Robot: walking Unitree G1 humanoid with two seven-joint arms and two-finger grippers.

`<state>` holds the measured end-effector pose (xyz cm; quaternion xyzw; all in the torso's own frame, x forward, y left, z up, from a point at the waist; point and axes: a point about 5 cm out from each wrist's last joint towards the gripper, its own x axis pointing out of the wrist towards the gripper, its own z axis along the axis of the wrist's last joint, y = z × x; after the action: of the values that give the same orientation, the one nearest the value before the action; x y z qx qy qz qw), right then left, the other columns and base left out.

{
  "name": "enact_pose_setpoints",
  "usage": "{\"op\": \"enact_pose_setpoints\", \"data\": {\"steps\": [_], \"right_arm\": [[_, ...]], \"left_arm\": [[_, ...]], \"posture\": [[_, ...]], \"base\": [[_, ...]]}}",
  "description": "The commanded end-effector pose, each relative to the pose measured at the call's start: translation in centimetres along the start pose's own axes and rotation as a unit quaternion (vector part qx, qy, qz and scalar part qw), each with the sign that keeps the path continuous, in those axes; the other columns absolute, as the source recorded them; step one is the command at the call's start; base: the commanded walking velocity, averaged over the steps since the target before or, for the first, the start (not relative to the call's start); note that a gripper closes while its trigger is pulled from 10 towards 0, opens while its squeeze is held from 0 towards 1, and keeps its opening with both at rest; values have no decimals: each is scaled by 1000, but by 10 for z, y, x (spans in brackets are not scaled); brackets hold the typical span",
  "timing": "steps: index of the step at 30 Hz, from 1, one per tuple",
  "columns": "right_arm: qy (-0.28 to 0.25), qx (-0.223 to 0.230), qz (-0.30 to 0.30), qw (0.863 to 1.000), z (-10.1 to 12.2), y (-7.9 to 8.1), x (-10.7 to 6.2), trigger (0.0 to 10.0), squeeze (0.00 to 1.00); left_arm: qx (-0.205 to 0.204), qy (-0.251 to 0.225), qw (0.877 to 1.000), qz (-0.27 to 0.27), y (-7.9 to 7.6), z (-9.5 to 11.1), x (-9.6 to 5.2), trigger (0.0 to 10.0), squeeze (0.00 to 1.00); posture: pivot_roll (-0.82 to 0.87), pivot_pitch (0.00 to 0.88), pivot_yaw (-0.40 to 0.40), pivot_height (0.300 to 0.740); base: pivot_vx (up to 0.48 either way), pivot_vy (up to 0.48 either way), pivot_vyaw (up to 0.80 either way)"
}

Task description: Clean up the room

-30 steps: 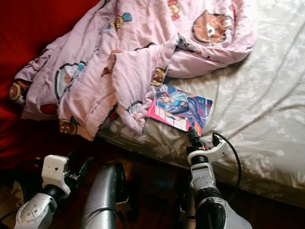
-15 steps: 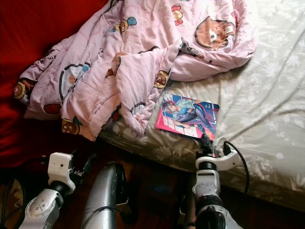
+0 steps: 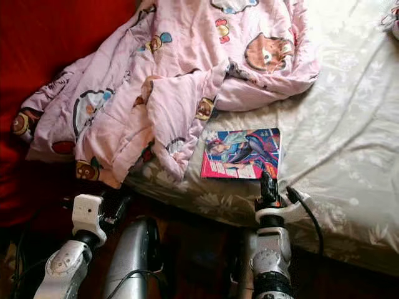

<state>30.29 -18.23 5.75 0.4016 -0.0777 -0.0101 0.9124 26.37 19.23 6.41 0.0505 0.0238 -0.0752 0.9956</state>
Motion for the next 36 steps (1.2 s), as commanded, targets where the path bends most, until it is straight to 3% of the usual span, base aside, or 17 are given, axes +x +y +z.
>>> {"op": "enact_pose_setpoints", "data": {"steps": [1,2,3,5,6,15,18,24,28,36], "right_arm": [[0,-53,-11,999,4,-3,-8,0,0],[0,-53,-11,999,4,-3,-8,0,0],[13,-95,11,995,6,3,-7,4235,0],[23,-121,27,992,6,7,-8,4235,0],[32,-163,48,985,9,12,-6,10000,0],[32,-270,101,957,27,37,12,10000,0],[19,-282,94,955,34,41,17,10000,0],[16,-289,61,955,35,35,20,10000,0],[19,-278,28,960,31,27,18,10000,0],[31,-282,25,959,27,26,18,10000,0]], "left_arm": [[-6,22,1000,15,4,-13,-6,10000,0],[-6,22,1000,15,4,-13,-6,10000,0],[-16,22,999,25,5,-15,-3,10000,0],[-23,20,999,30,5,-15,-1,10000,0],[-29,17,999,37,5,-14,2,10000,0],[-57,15,997,55,2,-18,19,10000,0],[-61,14,996,60,2,-18,23,10000,0],[-64,16,996,63,2,-20,27,10000,0],[-65,43,995,64,3,-33,22,10000,0],[-63,76,993,70,8,-46,17,10000,0]], "posture": [[64,233,6,592],[64,233,6,592],[51,219,-3,592],[51,219,-3,592],[43,204,-13,592],[-13,118,-43,592],[-18,107,-52,592],[-19,98,-49,612],[-21,79,-37,637],[-18,78,-36,682]], "base": [[0,0,0],[0,0,0],[0,0,0],[0,0,0],[0,0,0],[0,0,0],[0,0,0],[0,0,0],[0,0,0],[0,0,0]]}}
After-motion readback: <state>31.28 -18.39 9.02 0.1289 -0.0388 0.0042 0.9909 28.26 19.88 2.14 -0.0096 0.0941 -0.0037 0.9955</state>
